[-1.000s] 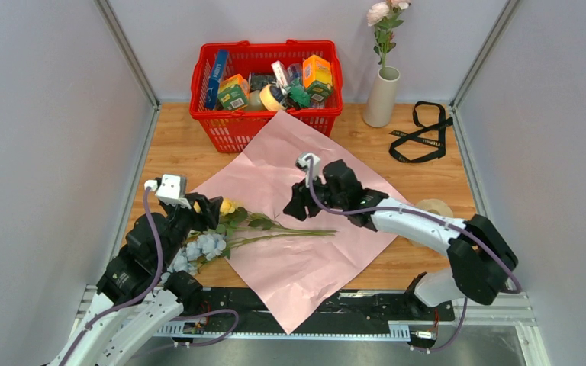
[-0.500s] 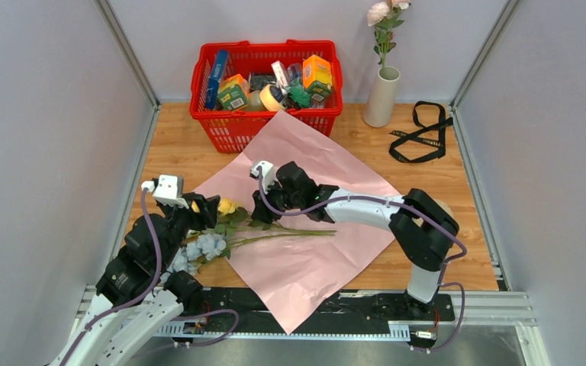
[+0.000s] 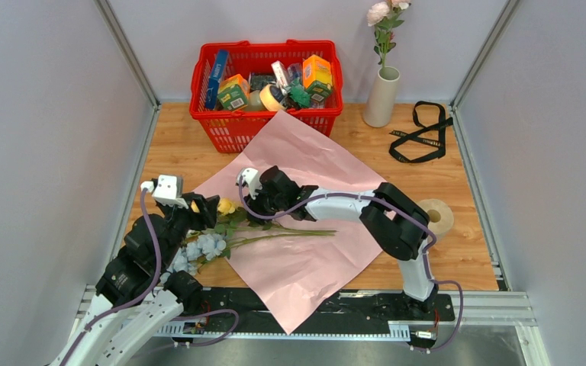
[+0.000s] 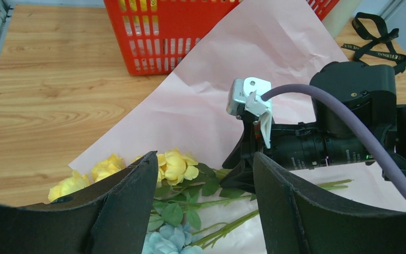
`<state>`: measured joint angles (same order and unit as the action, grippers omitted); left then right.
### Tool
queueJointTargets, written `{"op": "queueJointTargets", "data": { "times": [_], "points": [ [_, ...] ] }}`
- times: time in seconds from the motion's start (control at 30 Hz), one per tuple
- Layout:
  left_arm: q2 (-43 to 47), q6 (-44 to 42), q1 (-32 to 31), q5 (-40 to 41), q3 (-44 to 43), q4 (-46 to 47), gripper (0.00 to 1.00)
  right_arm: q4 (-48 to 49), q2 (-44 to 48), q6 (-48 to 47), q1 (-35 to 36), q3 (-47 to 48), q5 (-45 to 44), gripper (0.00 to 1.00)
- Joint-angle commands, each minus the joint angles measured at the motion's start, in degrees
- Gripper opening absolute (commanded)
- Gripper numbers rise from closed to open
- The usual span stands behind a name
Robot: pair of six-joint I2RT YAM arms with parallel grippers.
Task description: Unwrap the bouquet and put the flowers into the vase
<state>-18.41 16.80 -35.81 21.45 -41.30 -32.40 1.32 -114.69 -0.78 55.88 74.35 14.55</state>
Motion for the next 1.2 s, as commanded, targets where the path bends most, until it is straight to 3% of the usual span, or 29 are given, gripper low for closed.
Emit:
{"op": "queueJointTargets", "data": {
  "times": [0.0, 0.2, 0.47, 0.7, 1.17],
  "points": [
    [0.57, 0.43, 0.04, 0.43, -0.63, 0.32, 0.74, 0.26, -1.93, -2.83, 0.55, 2.56, -1.62, 0.4],
    [0.57, 0.34, 0.13, 0.34, -0.63, 0.41, 0.74, -0.18, -3.69, -3.35, 0.81, 3.87, -2.15, 0.4],
    [0.57, 0.43, 0.13, 0.26, -0.63, 0.5, 0.74, -0.36, -2.82, -4.32, 1.34, 4.41, -3.91, 0.15],
    [0.66, 0.43, 0.13, 0.17, -0.63, 0.41, 0.74, -0.18, 2.19, -5.2, 2.13, 3.0, -6.19, 0.0],
    [0.75, 0.34, 0.13, 0.26, -0.45, 0.59, 0.74, 5.44, 7.56, -1.51, 2.39, -1.74, -11.29, 0.0]
  ]
}}
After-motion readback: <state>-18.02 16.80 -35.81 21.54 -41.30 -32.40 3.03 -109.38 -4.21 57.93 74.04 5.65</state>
